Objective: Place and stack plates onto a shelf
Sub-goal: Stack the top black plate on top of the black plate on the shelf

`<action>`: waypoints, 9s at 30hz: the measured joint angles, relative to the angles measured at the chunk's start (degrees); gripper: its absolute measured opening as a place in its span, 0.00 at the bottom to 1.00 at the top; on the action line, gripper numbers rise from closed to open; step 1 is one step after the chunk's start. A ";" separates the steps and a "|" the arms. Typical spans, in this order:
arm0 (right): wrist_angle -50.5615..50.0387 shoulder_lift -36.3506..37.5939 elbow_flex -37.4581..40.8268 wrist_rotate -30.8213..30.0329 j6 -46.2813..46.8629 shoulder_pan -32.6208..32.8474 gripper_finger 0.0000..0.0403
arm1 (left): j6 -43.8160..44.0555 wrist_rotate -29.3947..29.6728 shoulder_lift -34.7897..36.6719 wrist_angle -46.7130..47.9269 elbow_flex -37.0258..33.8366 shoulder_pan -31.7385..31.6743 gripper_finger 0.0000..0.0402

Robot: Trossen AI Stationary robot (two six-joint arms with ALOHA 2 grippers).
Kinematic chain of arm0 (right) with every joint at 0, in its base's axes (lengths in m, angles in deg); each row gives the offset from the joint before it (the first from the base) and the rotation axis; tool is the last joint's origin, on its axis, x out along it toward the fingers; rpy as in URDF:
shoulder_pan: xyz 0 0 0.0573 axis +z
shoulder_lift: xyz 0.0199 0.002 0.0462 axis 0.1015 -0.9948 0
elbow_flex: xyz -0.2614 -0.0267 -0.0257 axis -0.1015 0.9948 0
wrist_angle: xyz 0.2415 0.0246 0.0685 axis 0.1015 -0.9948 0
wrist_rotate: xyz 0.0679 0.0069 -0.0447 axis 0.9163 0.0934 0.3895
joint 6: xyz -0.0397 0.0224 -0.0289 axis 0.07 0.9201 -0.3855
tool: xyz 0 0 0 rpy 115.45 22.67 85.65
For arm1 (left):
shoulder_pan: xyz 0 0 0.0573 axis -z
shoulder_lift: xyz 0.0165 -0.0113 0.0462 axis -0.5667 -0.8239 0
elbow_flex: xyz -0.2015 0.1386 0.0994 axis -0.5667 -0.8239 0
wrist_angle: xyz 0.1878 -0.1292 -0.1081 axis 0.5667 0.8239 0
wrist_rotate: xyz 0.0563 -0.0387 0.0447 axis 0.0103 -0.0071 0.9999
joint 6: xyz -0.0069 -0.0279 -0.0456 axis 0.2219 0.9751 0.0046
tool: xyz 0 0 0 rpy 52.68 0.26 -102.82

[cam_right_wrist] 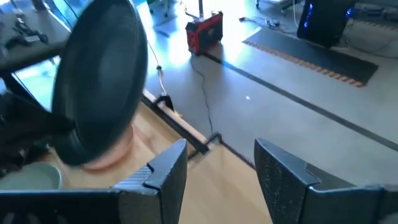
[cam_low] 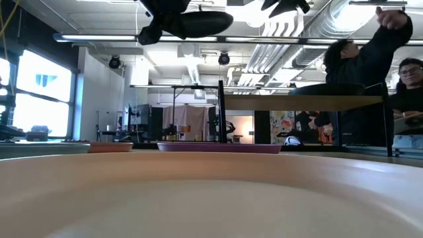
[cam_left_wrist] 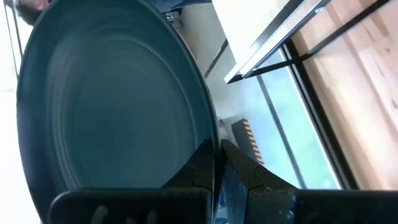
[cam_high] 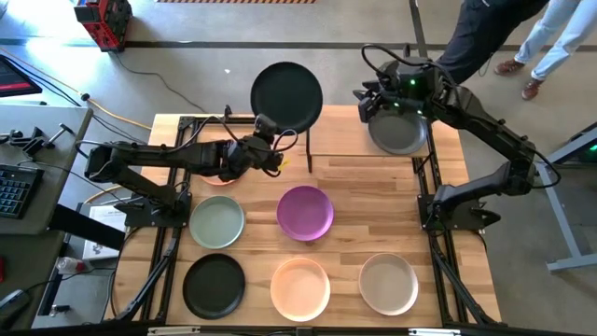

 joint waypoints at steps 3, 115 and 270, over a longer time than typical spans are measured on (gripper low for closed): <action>1.65 -1.01 -0.01 0.87 2.31 0.69 0.41 | -1.85 -0.02 0.00 0.39 0.00 -0.12 0.00; -35.48 10.44 -0.02 -6.75 16.06 -7.81 0.00 | 44.69 7.40 -7.76 -3.15 -0.02 7.36 0.25; -19.40 33.84 48.81 -26.88 88.44 2.15 0.00 | 44.02 -2.40 -6.05 6.85 -0.02 -6.80 0.25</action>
